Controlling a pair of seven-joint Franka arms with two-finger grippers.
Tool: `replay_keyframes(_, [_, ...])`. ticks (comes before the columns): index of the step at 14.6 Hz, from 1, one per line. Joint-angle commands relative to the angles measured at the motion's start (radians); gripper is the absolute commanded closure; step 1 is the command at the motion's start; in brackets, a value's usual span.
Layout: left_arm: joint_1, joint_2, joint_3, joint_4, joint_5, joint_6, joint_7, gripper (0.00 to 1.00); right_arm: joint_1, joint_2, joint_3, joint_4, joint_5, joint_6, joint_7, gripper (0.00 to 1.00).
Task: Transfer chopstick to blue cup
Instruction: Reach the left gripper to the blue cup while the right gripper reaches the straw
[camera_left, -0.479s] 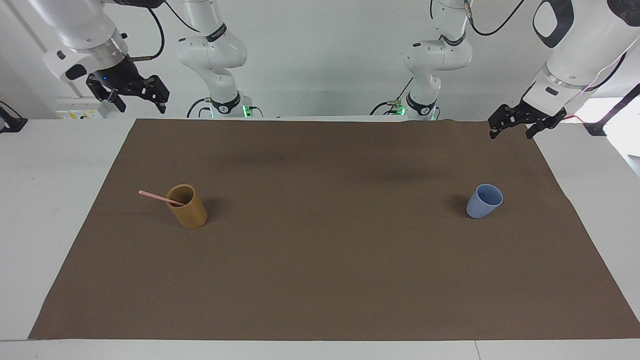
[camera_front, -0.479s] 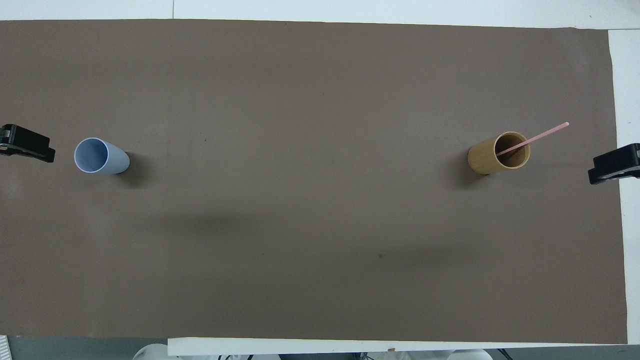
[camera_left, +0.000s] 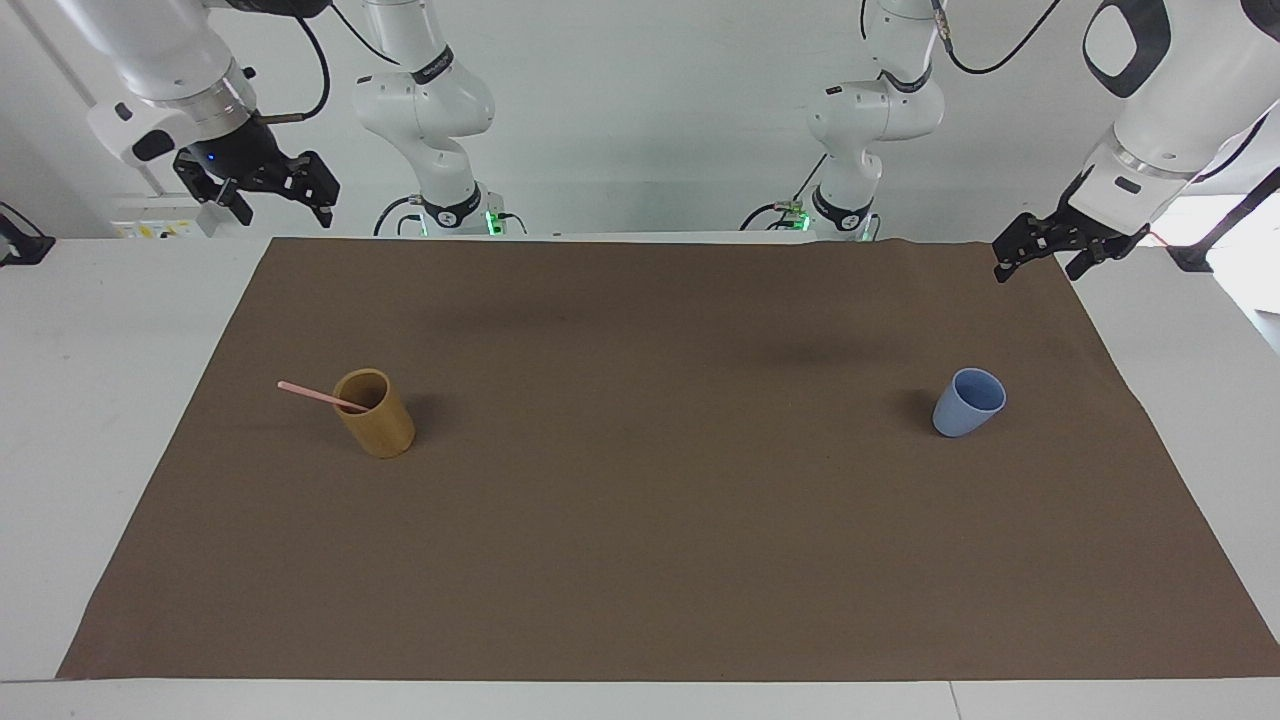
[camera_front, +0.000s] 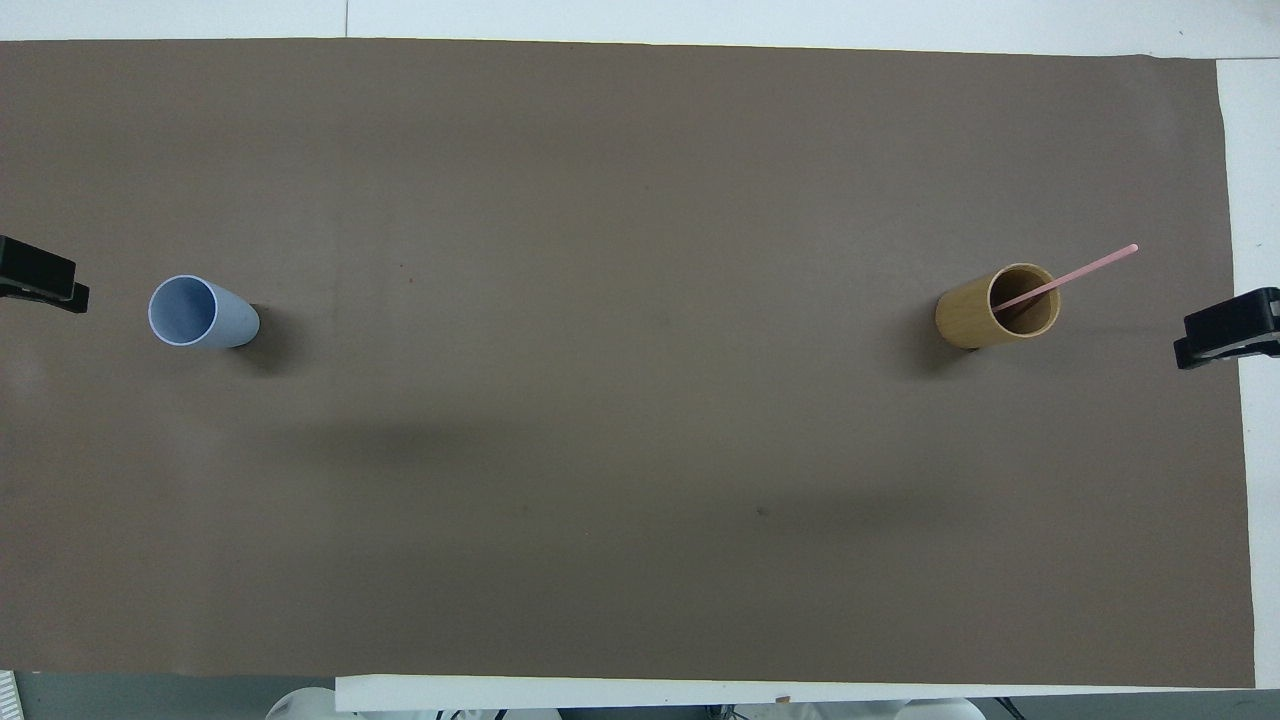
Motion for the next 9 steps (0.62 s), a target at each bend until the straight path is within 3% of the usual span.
replay_keyframes(1, [-0.001, -0.043, -0.001, -0.093, 0.003, 0.038, 0.123, 0.01, -0.020, -0.024, 0.001, -0.047, -0.005, 0.088, -0.286, 0.00])
replay_keyframes(2, [0.007, -0.075, 0.001, -0.173, 0.006, 0.113, 0.192, 0.01, -0.034, -0.004, 0.001, -0.047, -0.005, 0.114, -0.383, 0.00])
replay_keyframes(5, [0.056, -0.111, 0.005, -0.400, -0.010, 0.445, 0.029, 0.01, -0.034, 0.060, 0.003, -0.047, 0.002, 0.196, -0.529, 0.00])
replay_keyframes(9, [0.060, 0.018, 0.005, -0.421, -0.008, 0.575, 0.020, 0.01, -0.031, 0.154, 0.003, -0.050, 0.015, 0.260, -1.017, 0.00])
